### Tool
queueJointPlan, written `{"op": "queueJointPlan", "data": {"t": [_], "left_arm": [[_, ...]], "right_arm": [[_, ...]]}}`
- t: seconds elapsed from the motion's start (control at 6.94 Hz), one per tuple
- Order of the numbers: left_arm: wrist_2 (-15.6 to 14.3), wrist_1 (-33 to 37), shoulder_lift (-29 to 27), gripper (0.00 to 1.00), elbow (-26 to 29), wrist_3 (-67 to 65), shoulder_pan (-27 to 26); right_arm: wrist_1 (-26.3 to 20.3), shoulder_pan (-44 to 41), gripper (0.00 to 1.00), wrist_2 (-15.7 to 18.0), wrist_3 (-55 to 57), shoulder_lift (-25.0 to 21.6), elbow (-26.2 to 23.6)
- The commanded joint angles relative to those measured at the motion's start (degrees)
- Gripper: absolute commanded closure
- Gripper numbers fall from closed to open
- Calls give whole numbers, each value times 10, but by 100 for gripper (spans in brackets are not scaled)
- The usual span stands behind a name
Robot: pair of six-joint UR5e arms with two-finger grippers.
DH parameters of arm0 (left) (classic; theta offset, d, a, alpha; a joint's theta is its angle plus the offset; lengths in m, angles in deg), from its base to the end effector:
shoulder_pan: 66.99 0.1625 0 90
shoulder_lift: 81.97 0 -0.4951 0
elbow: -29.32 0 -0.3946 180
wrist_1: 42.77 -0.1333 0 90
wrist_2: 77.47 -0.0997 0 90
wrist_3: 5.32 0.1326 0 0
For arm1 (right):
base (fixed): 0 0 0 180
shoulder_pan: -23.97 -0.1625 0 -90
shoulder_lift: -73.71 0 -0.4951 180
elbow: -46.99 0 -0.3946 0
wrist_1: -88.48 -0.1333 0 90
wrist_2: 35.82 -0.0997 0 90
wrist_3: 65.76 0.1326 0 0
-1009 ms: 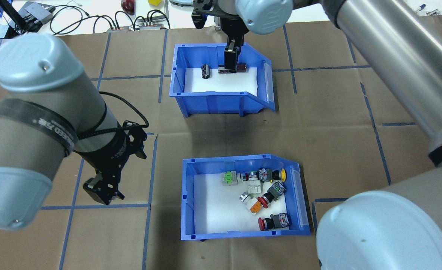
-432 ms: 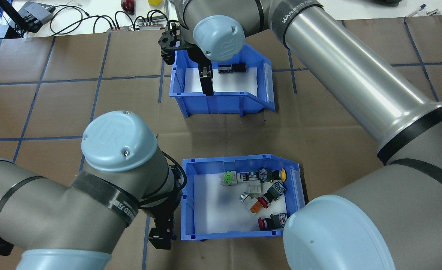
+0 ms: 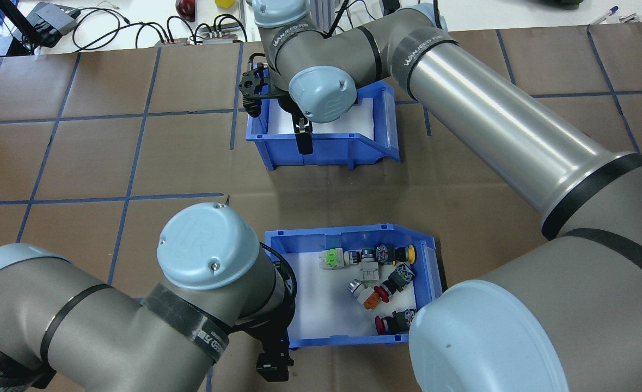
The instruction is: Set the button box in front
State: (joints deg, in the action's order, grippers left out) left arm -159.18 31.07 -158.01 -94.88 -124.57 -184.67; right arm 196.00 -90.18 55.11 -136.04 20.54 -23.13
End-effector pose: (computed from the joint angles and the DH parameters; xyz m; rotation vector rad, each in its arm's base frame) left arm -0.2933 -0.2311 0.3685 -2.2309 2.1594 0.2472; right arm 0.4368 -0.6537 0.3122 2.2917 -2.1212 0.0044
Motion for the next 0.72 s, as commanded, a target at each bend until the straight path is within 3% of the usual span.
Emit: {"op": "queueJointPlan", "data": {"t": [0.0,0.14,0.29,0.43,0.58], "left_arm": [[1,-85,-41,1,-20,-62,-37],[1,-116,-70,1,-18,-84,-62],[-3,-150,-85,1,-19,-99,-80],[2,-153,-91,1,-21,-103,-85],[2,-152,-92,1,-24,-108,-91]], "right_arm": [[42,3,0,1,4,4,-38],[43,3,0,6,6,5,-29],[44,2,23,6,5,4,-29],[45,2,56,6,4,3,-27],[45,2,77,6,4,4,-28]]}}
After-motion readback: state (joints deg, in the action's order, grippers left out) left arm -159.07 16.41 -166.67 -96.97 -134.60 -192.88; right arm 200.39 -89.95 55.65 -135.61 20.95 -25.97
